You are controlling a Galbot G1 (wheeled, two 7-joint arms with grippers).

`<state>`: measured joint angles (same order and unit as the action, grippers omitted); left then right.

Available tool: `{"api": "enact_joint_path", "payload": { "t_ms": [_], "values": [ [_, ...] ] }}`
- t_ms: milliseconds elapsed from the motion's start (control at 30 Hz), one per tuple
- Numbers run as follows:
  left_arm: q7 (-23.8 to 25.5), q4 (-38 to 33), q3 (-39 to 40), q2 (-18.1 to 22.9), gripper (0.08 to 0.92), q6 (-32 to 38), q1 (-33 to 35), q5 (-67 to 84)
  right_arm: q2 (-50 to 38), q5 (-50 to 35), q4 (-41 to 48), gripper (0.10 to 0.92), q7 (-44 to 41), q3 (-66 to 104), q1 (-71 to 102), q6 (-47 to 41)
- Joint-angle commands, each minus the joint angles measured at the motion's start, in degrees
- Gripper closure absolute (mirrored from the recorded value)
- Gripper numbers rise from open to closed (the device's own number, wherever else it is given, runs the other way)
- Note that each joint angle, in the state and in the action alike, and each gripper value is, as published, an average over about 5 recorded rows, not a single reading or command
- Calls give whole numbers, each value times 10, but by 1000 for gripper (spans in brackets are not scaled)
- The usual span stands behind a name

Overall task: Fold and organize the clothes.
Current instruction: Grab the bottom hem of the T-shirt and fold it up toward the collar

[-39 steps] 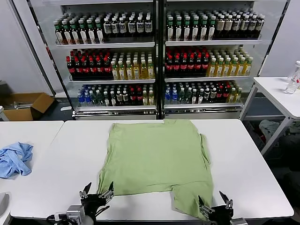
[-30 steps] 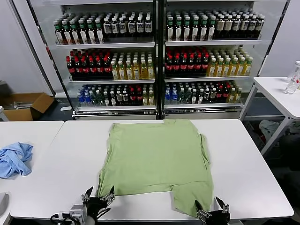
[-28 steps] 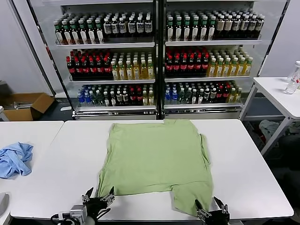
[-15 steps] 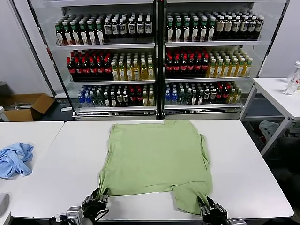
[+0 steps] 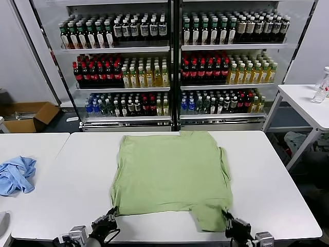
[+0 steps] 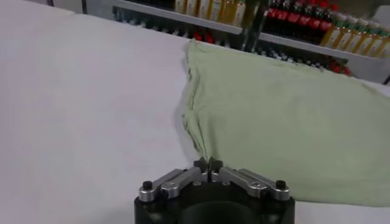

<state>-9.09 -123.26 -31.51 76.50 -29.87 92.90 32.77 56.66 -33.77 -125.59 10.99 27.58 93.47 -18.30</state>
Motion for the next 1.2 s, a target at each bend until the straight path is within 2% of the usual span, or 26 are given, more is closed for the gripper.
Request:
{"api": "enact_joint_path", "payload": {
  "t_ms": [33, 300, 533, 767, 933, 1067, 1200],
  "values": [
    [8, -18, -20, -5, 914, 25, -16, 70, -11, -5, -8, 919, -6, 7, -36, 25],
    [10, 17, -29, -35, 914, 41, -74, 102, -23, -20, 71, 919, -5, -20, -154, 40],
    [3, 101, 6, -61, 914, 50, -164, 63, -26, 6, 166, 919, -7, -88, -263, 43],
    [-5, 192, 56, -51, 914, 58, -246, -37, -16, 48, 231, 910, -13, -144, -321, 24],
    [-16, 234, 73, -25, 878, 75, -271, -115, 12, 87, 245, 793, -17, -159, -324, -14],
    [-26, 235, 82, -11, 771, 87, -270, -139, 19, 113, 235, 681, -13, -158, -308, -17],
    [-48, 195, 71, 7, 649, 95, -241, -141, 10, 117, 208, 568, -8, -138, -277, 10]
  ]
}}
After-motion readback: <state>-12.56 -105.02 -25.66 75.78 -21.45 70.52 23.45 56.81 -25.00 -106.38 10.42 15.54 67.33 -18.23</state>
